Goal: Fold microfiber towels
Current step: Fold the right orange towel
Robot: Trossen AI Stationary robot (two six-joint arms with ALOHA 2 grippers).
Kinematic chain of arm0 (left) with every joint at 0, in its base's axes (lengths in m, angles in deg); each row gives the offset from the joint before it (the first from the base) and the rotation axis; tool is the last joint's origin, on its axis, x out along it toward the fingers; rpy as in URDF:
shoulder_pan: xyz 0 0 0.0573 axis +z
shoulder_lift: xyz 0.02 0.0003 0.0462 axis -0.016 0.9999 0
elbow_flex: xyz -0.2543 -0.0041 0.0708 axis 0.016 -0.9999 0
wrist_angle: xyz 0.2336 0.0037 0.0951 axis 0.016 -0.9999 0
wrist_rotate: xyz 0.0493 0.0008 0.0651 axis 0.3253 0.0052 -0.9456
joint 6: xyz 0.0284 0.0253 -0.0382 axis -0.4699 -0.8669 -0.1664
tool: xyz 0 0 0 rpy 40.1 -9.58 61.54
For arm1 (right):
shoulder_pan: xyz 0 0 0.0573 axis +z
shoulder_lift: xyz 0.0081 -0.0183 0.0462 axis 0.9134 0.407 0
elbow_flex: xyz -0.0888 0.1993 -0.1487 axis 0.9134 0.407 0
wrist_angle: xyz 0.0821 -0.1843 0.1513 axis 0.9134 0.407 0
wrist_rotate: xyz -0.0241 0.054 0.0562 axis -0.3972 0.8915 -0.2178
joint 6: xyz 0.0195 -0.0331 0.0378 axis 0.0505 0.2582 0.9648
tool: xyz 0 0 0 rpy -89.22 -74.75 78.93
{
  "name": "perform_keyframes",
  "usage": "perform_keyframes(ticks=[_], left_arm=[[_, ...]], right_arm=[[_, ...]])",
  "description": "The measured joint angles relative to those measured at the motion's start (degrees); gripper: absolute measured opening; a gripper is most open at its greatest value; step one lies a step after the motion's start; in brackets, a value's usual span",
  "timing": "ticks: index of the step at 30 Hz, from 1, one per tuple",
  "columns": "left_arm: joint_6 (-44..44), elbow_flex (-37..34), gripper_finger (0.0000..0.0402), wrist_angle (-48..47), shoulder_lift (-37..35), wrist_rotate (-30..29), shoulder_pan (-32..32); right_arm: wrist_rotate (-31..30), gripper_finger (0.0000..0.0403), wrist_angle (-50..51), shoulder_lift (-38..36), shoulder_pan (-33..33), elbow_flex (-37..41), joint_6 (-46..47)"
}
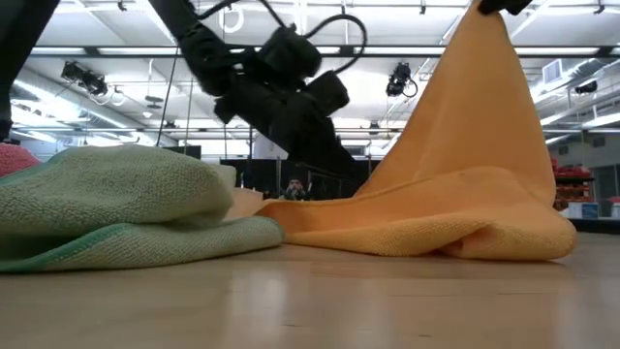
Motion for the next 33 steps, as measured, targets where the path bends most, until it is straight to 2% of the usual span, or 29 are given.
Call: perform_keyframes(ticks=[2, 7, 22, 25, 29, 33], left_arm=[[-1.71, 2.58, 0.014, -4.12, 0.71, 2.66, -0.01], [-5.68, 5.44, 0.0131, -13.06, 0.65, 3.16, 0.21], [-5.43, 5.43, 0.0098, -15.43, 4.65, 3.2, 1.11], [-5.55, 5.46, 0.0078, -16.01, 4.26, 3.2, 1.34], [-5.54, 5.59, 0.0015, -19.44, 4.22, 3.21, 2.0], [-4.87, 7.88, 0.0009, -24.91, 4.19, 3.44, 2.61]], right_arm=[[-0.01, 0.0001, 0.02, -0.13, -0.02, 0.0, 0.0], [-0.15, 0.0001, 0.2, -0.14, -0.02, 0.02, -0.33], [-0.15, 0.0001, 1.06, -0.21, -0.02, 0.0, -0.12], [-0.15, 0.0001, 1.71, -0.21, -0.02, 0.0, -0.07], [-0.15, 0.0001, 3.96, -0.65, -0.02, 0.01, 0.72], [-1.51, 0.0001, 7.4, -3.72, -0.03, -0.13, 1.45]])
